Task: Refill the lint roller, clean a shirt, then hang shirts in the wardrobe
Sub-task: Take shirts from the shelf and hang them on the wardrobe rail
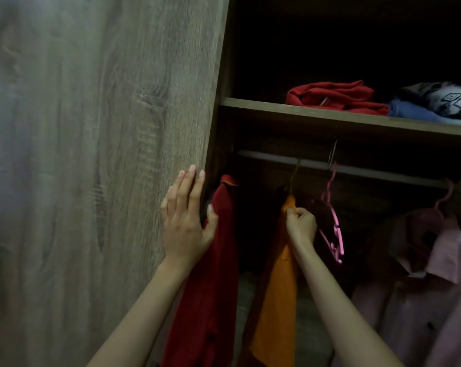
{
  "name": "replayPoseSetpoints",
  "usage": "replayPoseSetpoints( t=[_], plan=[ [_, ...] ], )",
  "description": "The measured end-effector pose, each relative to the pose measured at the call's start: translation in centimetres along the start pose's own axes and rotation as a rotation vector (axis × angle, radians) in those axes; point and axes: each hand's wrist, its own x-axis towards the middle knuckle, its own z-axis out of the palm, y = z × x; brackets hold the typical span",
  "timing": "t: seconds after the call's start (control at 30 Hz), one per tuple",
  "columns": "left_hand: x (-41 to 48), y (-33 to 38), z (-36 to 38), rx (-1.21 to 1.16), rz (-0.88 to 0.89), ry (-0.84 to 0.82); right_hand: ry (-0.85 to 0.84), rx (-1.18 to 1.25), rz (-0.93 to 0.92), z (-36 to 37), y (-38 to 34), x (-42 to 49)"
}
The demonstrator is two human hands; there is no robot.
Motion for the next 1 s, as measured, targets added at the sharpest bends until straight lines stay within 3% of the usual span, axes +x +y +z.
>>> replayPoseSetpoints(
  t=[0.2, 0.27, 0.47, 0.63, 0.73, 0.8, 0.93, 1.0],
  plan=[
    [0.0, -0.1, 0.0, -0.007, -0.004, -0.024, -0.093, -0.143, -0.085, -1.4, 0.3, -1.4],
    [0.0, -0.1, 0.0, -0.011, -0.013, -0.034, -0.034, -0.174, -0.223, -2.5, -0.3, -3.2],
    [3.2, 4.9, -0.2, -0.208, 0.018, 0.042, 0.053, 0.072, -0.823, -7.3, -6.9, -5.1],
    [11.5, 10.7, 1.9, -0.456, 0.143, 0.058, 0.182, 0.017, -1.003, -10.4, -13.1, -0.3],
    [16.9, 12.3, 3.9, -0.469, 0.137, 0.006, 0.315, -0.210, -0.947, -11.7, -16.5, 3.1],
    [20.3, 12.3, 5.5, -0.418, 0.119, -0.096, 0.396, -0.460, -0.790, -12.4, -18.5, 5.2],
    [24.5, 11.6, 7.8, -0.236, 0.019, -0.647, 0.248, -0.783, -0.489, -12.5, -21.2, 7.8],
    [25.2, 11.8, 8.0, -0.198, -0.058, -0.823, 0.194, -0.899, -0.420, -12.1, -22.1, 8.6]
  ],
)
